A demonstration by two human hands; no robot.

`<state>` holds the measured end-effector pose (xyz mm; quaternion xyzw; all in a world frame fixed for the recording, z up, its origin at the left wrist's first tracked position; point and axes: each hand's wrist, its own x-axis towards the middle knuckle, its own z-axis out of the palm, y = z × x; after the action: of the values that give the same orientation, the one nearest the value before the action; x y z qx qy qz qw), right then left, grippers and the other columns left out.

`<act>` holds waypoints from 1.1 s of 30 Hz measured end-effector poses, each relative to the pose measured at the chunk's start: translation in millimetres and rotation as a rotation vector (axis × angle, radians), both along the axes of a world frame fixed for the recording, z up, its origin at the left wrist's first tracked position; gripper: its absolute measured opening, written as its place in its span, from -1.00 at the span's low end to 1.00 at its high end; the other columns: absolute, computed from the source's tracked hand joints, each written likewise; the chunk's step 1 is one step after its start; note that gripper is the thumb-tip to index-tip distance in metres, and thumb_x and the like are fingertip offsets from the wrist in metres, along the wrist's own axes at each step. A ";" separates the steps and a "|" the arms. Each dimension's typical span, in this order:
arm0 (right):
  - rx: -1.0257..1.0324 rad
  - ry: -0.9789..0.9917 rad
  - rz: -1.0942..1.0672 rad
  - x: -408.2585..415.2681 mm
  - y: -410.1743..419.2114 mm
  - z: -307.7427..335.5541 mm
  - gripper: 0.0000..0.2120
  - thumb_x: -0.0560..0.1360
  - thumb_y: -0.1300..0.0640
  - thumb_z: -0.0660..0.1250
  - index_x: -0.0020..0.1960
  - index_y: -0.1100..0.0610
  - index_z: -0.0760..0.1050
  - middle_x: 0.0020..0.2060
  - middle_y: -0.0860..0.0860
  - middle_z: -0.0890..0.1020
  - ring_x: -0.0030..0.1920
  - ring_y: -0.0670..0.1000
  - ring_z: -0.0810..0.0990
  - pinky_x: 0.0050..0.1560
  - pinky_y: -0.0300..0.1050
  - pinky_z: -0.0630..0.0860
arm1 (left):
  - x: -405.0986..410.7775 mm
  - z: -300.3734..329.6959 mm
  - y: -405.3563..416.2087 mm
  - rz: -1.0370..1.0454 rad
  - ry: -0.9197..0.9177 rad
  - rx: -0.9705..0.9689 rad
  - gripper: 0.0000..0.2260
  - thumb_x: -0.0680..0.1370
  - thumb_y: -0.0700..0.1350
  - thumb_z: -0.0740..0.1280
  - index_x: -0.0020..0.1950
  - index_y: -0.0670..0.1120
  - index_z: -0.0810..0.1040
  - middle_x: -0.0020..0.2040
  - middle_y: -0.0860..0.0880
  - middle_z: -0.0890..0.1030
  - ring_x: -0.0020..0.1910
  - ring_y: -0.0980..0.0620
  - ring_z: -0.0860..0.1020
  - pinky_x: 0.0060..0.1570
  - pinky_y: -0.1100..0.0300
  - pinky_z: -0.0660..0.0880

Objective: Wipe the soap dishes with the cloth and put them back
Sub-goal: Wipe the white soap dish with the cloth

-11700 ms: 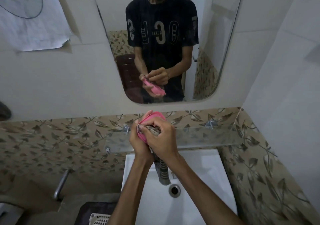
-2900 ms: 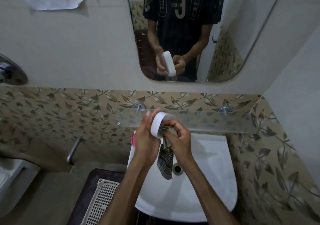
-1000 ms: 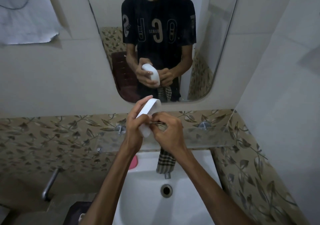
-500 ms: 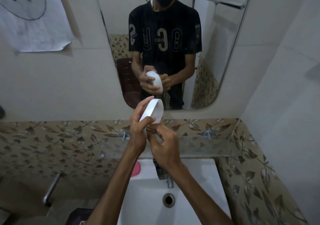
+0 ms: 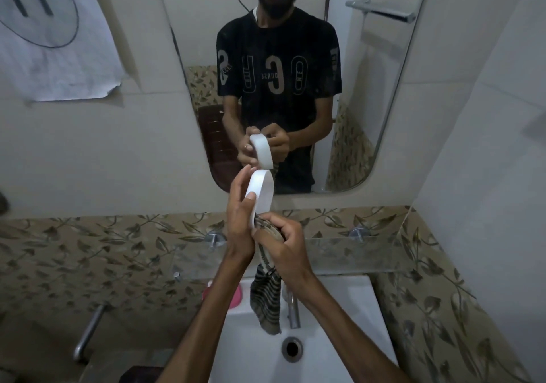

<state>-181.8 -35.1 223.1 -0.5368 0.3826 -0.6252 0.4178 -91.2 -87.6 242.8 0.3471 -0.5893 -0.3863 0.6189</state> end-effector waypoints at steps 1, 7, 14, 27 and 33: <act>-0.034 0.046 -0.007 -2.9 -1.1 -0.2 -0.94 0.54 0.32 0.40 -0.10 0.26 0.64 -0.30 0.08 0.64 -0.29 -0.09 0.58 -0.25 -0.20 0.54 | 1.7 1.1 2.6 -0.035 0.006 0.046 -0.42 0.54 0.18 0.21 0.53 -0.01 0.39 0.43 0.06 0.50 0.33 0.18 0.51 0.22 0.31 0.48; -0.341 0.412 -0.133 -18.9 -4.9 1.7 -0.89 0.45 0.27 0.47 -0.04 0.25 0.70 -0.13 0.04 0.74 -0.18 -0.05 0.69 -0.14 -0.14 0.67 | 19.3 35.1 9.3 -0.193 0.232 0.667 -0.43 0.51 0.23 0.39 0.41 -0.06 0.50 0.15 -0.18 0.64 0.09 -0.13 0.67 0.07 -0.02 0.61; -0.411 0.583 -0.215 -18.8 -2.4 -10.8 -0.83 0.43 0.25 0.42 -0.01 0.20 0.70 -0.08 0.02 0.73 -0.14 -0.06 0.66 -0.08 -0.14 0.64 | 18.6 49.1 13.8 -0.256 0.310 0.663 -0.46 0.49 0.22 0.38 0.24 -0.19 0.62 -0.04 -0.21 0.69 -0.01 -0.22 0.63 -0.01 -0.04 0.61; 0.040 0.171 -0.201 8.1 4.8 -8.0 -0.76 0.59 0.00 0.31 -0.01 0.08 0.72 -0.14 -0.07 0.75 -0.12 -0.08 0.73 -0.14 -0.14 0.69 | 3.3 19.7 22.9 -0.134 0.292 0.201 -0.55 0.48 0.10 0.32 0.22 -0.16 0.63 0.01 -0.18 0.66 0.02 -0.17 0.60 0.07 -0.07 0.52; 0.187 -0.259 0.041 17.9 5.2 10.5 -0.76 0.60 0.07 0.33 -0.02 0.19 0.72 -0.11 0.15 0.76 -0.04 0.04 0.74 -0.04 -0.12 0.67 | 2.6 15.1 17.0 -0.040 0.181 0.110 -0.50 0.45 0.08 0.30 0.19 -0.28 0.52 0.01 -0.26 0.59 -0.01 -0.23 0.55 0.03 -0.08 0.47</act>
<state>-163.9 -29.9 233.6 -0.4183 0.3711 -0.6419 0.5246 -88.6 -70.5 257.9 0.3323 -0.5158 -0.4600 0.6418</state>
